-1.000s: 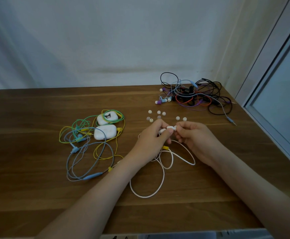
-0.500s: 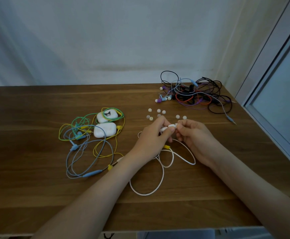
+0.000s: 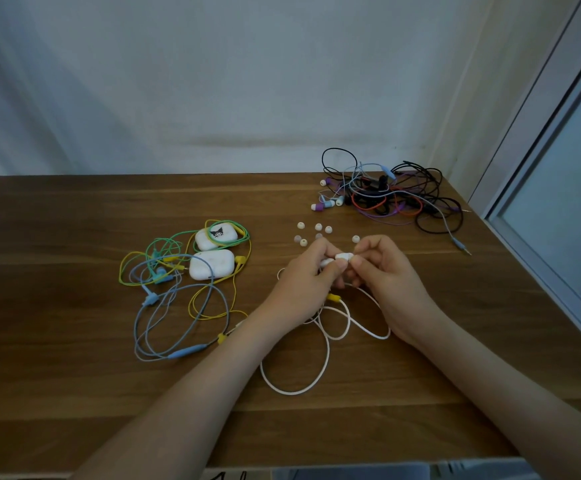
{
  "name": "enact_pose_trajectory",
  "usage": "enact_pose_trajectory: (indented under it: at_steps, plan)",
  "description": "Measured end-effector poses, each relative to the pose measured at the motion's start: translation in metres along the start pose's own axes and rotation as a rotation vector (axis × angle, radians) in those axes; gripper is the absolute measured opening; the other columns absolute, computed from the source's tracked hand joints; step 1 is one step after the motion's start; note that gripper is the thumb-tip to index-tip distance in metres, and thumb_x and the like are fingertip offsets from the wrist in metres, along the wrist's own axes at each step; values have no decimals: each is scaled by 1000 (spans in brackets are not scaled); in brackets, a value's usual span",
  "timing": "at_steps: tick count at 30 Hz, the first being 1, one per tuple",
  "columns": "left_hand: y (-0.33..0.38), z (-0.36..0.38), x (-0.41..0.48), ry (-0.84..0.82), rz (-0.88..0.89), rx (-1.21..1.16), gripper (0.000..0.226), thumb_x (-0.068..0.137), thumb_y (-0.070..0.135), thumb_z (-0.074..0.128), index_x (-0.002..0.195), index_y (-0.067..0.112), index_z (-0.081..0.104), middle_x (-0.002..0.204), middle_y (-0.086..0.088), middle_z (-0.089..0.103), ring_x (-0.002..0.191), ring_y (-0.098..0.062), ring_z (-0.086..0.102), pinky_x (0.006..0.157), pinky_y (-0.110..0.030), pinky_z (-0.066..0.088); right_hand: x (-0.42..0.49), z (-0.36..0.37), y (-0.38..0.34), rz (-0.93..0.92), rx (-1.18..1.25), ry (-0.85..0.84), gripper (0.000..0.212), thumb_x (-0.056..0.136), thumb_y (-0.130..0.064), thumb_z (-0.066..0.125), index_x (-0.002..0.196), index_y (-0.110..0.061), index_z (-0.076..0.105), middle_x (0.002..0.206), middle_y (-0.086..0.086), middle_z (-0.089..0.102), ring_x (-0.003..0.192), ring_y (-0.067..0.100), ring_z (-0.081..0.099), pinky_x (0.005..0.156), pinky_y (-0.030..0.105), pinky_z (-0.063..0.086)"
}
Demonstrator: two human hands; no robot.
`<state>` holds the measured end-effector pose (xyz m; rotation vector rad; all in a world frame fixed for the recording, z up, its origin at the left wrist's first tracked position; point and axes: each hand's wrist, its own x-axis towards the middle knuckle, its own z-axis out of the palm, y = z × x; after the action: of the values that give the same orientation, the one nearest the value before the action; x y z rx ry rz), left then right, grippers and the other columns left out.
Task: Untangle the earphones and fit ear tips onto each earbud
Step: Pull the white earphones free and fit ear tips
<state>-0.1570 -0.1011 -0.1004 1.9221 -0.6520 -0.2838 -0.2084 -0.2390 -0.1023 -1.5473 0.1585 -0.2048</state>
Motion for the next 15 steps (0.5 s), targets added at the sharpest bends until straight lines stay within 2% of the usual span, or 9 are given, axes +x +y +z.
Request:
enact_pose_trajectory:
  at_steps: [5, 7, 8, 10, 12, 13, 15]
  plan:
    - [0, -2, -2, 2, -16, -70, 10, 99, 22, 48, 101, 21, 58, 74, 10, 60, 68, 3, 55, 65, -18, 46, 1, -1, 0, -25, -7, -26, 15, 93, 0, 50, 99, -13, 54, 81, 5, 62, 70, 10, 59, 63, 24, 47]
    - [1, -3, -2, 12, -23, -134, 12, 99, 23, 48, 103, 19, 59, 75, 9, 60, 67, 5, 56, 63, -14, 45, 1, -1, 0, -26, 19, -24, 19, 91, -7, 57, 107, -15, 52, 83, 2, 63, 76, 14, 60, 67, 27, 47]
    - [3, -5, -3, 23, -26, -174, 12, 99, 23, 48, 102, 18, 59, 75, 8, 60, 66, 4, 57, 63, -14, 45, 0, -2, -1, -32, 8, -46, 29, 87, -15, 63, 112, -18, 48, 89, 2, 64, 83, 16, 61, 72, 28, 48]
    - [7, -9, -3, 61, -25, -233, 12, 100, 24, 48, 100, 19, 59, 73, 6, 61, 65, -1, 57, 66, -21, 46, -2, -4, -3, -55, -132, -177, 65, 75, -35, 74, 125, -24, 35, 107, 0, 61, 100, 12, 61, 84, 26, 50]
    - [15, -17, -5, 104, -9, -262, 12, 100, 25, 47, 99, 18, 58, 70, 5, 60, 62, -6, 55, 62, -24, 47, -6, -4, -10, -45, -319, -375, 90, 63, -49, 73, 133, -28, 21, 124, -3, 52, 109, -3, 55, 91, 17, 47]
    - [21, -23, -6, 113, -6, -263, 14, 100, 25, 47, 100, 16, 58, 70, 4, 59, 58, -8, 54, 58, -22, 47, -7, -3, -13, -30, -415, -461, 95, 61, -52, 73, 135, -31, 18, 129, -7, 47, 113, -8, 51, 97, 17, 45]
    - [30, -35, -7, 86, -11, -207, 16, 100, 25, 48, 101, 13, 57, 69, 2, 59, 52, -8, 51, 52, -21, 44, -10, 0, -16, -76, -744, -572, 91, 68, -58, 72, 141, -36, 22, 136, -12, 40, 123, -3, 41, 109, 29, 36]
